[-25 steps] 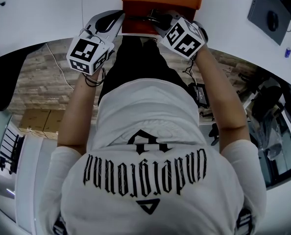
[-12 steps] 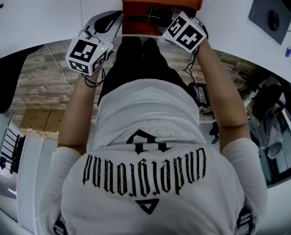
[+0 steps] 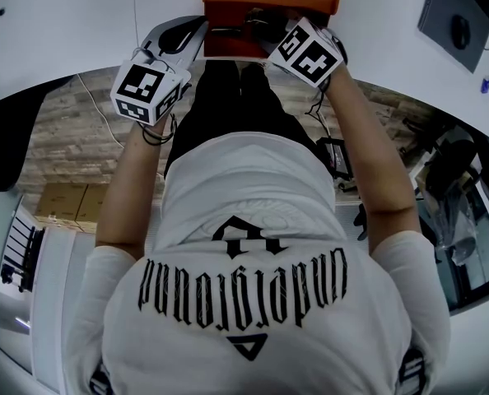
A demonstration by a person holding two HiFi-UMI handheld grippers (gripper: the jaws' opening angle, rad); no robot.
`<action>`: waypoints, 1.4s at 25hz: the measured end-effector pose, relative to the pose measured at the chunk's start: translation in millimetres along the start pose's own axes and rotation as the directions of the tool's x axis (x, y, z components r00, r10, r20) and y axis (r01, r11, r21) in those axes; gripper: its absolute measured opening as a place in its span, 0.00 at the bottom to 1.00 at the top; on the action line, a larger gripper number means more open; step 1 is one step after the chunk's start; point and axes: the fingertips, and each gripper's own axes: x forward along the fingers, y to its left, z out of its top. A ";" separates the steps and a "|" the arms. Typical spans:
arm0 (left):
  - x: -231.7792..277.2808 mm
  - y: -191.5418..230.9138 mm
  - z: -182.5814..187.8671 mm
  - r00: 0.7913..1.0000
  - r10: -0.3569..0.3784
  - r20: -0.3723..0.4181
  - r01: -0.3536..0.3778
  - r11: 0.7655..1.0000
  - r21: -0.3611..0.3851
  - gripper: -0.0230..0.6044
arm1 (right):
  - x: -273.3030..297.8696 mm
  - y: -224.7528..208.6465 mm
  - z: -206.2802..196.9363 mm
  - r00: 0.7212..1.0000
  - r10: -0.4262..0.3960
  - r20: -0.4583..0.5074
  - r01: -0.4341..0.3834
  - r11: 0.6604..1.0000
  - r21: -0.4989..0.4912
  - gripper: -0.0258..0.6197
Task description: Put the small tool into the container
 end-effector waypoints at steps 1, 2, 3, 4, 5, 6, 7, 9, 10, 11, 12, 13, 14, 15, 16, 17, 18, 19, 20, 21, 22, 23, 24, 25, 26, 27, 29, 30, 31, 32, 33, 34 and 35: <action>0.2 -1.2 -0.2 1.000 0.000 0.001 0.000 1.000 0.001 0.06 | -0.1 -0.3 -0.6 1.000 -0.007 0.001 0.007 1.000 -0.004 0.20; 0.7 -2.9 -0.7 1.000 0.000 0.001 0.000 1.000 0.001 0.06 | -0.1 -0.5 -1.4 1.000 -0.014 0.003 0.014 1.000 -0.003 0.20; 1.0 -4.7 -1.5 1.000 -0.001 0.001 0.001 1.000 0.001 0.06 | -0.1 -0.5 -2.2 1.000 -0.020 0.006 0.020 1.000 -0.002 0.20; 1.1 -6.7 -2.5 1.000 -0.001 0.000 0.001 1.000 0.001 0.06 | -0.3 -0.3 -2.8 1.000 -0.027 0.009 0.027 1.000 -0.001 0.20; 0.7 -8.5 -3.5 1.000 -0.002 -0.002 0.002 1.000 0.001 0.06 | -0.6 0.1 -3.1 0.999 -0.036 0.011 0.036 0.999 -0.003 0.21; 0.0 -10.2 -4.2 1.000 -0.002 -0.002 0.002 1.000 0.002 0.06 | -1.1 0.7 -3.3 0.999 -0.045 0.011 0.045 0.999 -0.005 0.23; -1.1 -11.7 -4.2 1.000 -0.002 -0.002 0.002 1.000 0.003 0.06 | -1.9 1.1 -3.2 0.999 -0.054 0.010 0.054 0.999 -0.006 0.26; -3.7 -14.4 -3.6 1.000 0.003 0.003 -0.003 1.000 0.007 0.06 | -4.4 1.3 -2.8 0.997 -0.073 0.014 0.073 0.997 -0.002 0.30; -5.0 -16.2 -3.6 1.000 0.006 0.005 -0.006 1.000 0.008 0.06 | -6.0 1.5 -2.7 0.996 -0.084 0.020 0.084 0.997 0.001 0.30; -6.3 -18.4 -4.1 1.000 0.008 0.006 -0.008 1.000 0.008 0.06 | -7.9 2.0 -2.5 0.995 -0.095 0.025 0.095 0.995 -0.001 0.31; -7.4 -21.1 -4.8 1.000 0.008 0.007 -0.008 1.000 0.007 0.06 | -10.2 2.4 -2.2 0.994 -0.107 0.030 0.108 0.994 -0.007 0.32; -8.6 -24.1 -5.6 1.000 0.008 0.008 -0.008 1.000 0.008 0.06 | -12.7 2.3 -1.9 0.992 -0.122 0.035 0.123 0.992 -0.014 0.32; -9.8 -27.1 -6.0 1.000 0.008 0.009 -0.008 1.000 0.011 0.06 | -15.4 1.6 -1.6 0.989 -0.139 0.041 0.140 0.990 -0.019 0.32; -10.8 -30.2 -6.0 1.000 0.009 0.011 -0.009 1.000 0.015 0.06 | -18.7 0.4 -1.5 0.986 -0.157 0.048 0.158 0.987 -0.022 0.32; -11.6 -33.5 -5.6 1.000 0.010 0.015 -0.011 1.000 0.018 0.06 | -22.5 -0.9 -2.0 0.983 -0.173 0.054 0.174 0.985 -0.019 0.33; -12.4 -37.2 -5.1 1.000 0.012 0.019 -0.013 1.000 0.021 0.06 | -26.5 -1.6 -3.4 0.981 -0.186 0.059 0.187 0.982 -0.012 0.33; -13.6 -41.1 -4.6 1.000 0.014 0.023 -0.015 1.000 0.023 0.06 | -30.5 -1.2 -4.8 0.979 -0.195 0.064 0.195 0.981 -0.004 0.33; -15.1 -45.0 -4.2 1.000 0.016 0.027 -0.017 1.000 0.026 0.06 | -34.3 0.3 -5.9 0.977 -0.200 0.069 0.200 0.980 0.005 0.33; -16.9 -48.8 -3.7 0.999 0.018 0.030 -0.019 0.999 0.030 0.06 | -38.0 2.5 -6.4 0.976 -0.203 0.075 0.202 0.979 0.013 0.33; -18.8 -52.6 -3.0 0.999 0.020 0.033 -0.021 0.999 0.034 0.06 | -41.9 4.9 -6.2 0.975 -0.207 0.082 0.206 0.978 0.016 0.33; -20.5 -56.4 -1.7 0.999 0.022 0.037 -0.024 0.999 0.039 0.06 | -46.2 7.0 -5.6 0.973 -0.213 0.089 0.213 0.977 0.011 0.33; -21.9 -60.2 0.2 0.999 0.024 0.042 -0.026 0.999 0.046 0.06 | -51.0 8.4 -4.6 0.970 -0.223 0.098 0.224 0.975 -0.001 0.33; -23.2 -63.9 2.6 0.999 0.026 0.048 -0.029 0.998 0.052 0.06 | -56.3 9.5 -4.0 0.967 -0.234 0.106 0.236 0.972 -0.014 0.33; -24.5 -67.9 5.2 0.998 0.028 0.054 -0.032 0.998 0.060 0.06 | -61.8 10.5 -3.8 0.963 -0.245 0.114 0.249 0.968 -0.022 0.33; -25.6 -71.9 8.0 0.998 0.030 0.060 -0.034 0.997 0.068 0.06 | -67.5 11.8 -3.6 0.958 -0.256 0.126 0.261 0.965 -0.026 0.33; -26.8 -75.9 10.9 0.997 0.032 0.066 -0.037 0.996 0.077 0.06 | -73.5 13.2 -3.0 0.954 -0.266 0.141 0.273 0.962 -0.026 0.33; -29.3 -83.3 17.1 0.996 0.037 0.081 -0.045 0.995 0.093 0.06 | -85.5 17.3 -1.5 0.944 -0.284 0.171 0.291 0.957 -0.017 0.33; -30.9 -87.2 20.6 0.995 0.040 0.089 -0.049 0.994 0.101 0.06 | -91.5 20.5 -0.4 0.939 -0.289 0.187 0.296 0.955 -0.010 0.33; -33.0 -91.5 24.4 0.994 0.043 0.096 -0.053 0.993 0.108 0.06 | -97.9 24.3 1.1 0.935 -0.292 0.204 0.299 0.954 -0.007 0.33; -35.3 -96.2 28.2 0.994 0.045 0.104 -0.057 0.992 0.115 0.06 | -104.6 28.5 2.7 0.930 -0.294 0.219 0.303 0.953 -0.008 0.33; -37.8 -101.4 31.9 0.993 0.047 0.112 -0.061 0.991 0.121 0.06 | -111.6 32.6 4.1 0.925 -0.298 0.234 0.309 0.951 -0.012 0.33; -40.1 -106.9 35.6 0.992 0.049 0.120 -0.065 0.990 0.126 0.06 | -119.0 36.3 5.5 0.920 -0.303 0.249 0.317 0.948 -0.019 0.32; -42.4 -112.3 39.3 0.990 0.051 0.128 -0.068 0.989 0.130 0.06 | -126.7 39.6 7.2 0.914 -0.308 0.264 0.327 0.945 -0.026 0.31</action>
